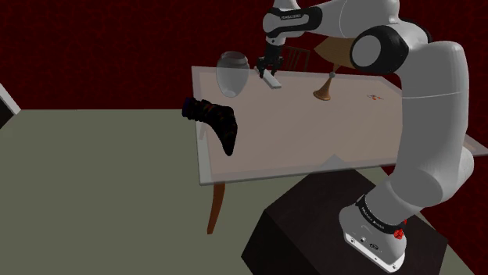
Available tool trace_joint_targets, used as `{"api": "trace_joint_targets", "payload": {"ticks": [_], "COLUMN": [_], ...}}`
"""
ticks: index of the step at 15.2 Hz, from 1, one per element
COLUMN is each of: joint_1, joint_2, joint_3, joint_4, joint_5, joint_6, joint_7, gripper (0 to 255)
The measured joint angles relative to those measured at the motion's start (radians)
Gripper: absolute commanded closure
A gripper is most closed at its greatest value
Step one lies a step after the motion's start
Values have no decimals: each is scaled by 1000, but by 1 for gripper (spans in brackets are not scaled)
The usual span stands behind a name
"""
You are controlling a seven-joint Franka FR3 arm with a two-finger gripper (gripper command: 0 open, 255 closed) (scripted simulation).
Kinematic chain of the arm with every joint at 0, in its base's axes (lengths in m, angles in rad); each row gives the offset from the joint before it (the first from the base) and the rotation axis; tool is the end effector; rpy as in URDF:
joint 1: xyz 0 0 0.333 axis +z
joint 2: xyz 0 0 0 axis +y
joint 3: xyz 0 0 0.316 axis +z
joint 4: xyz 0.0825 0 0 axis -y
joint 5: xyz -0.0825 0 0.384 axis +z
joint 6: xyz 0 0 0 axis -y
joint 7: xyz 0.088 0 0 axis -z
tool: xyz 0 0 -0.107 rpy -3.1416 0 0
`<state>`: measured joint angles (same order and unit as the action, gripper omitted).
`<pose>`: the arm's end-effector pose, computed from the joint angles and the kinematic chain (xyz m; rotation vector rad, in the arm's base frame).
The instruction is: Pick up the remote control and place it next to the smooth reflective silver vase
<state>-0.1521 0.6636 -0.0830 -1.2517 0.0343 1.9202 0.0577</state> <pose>0.7210 -0.1548 0.3736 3.0902 -0.4461 0.0083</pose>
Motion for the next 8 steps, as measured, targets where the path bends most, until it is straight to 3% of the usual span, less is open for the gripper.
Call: {"api": "trace_joint_targets", "payload": {"ticks": [8], "joint_1": [0], "joint_2": [39], "joint_3": [2], "joint_4": [-42], "joint_5": [2], "joint_6": [81], "joint_7": [0], "gripper": [255]}}
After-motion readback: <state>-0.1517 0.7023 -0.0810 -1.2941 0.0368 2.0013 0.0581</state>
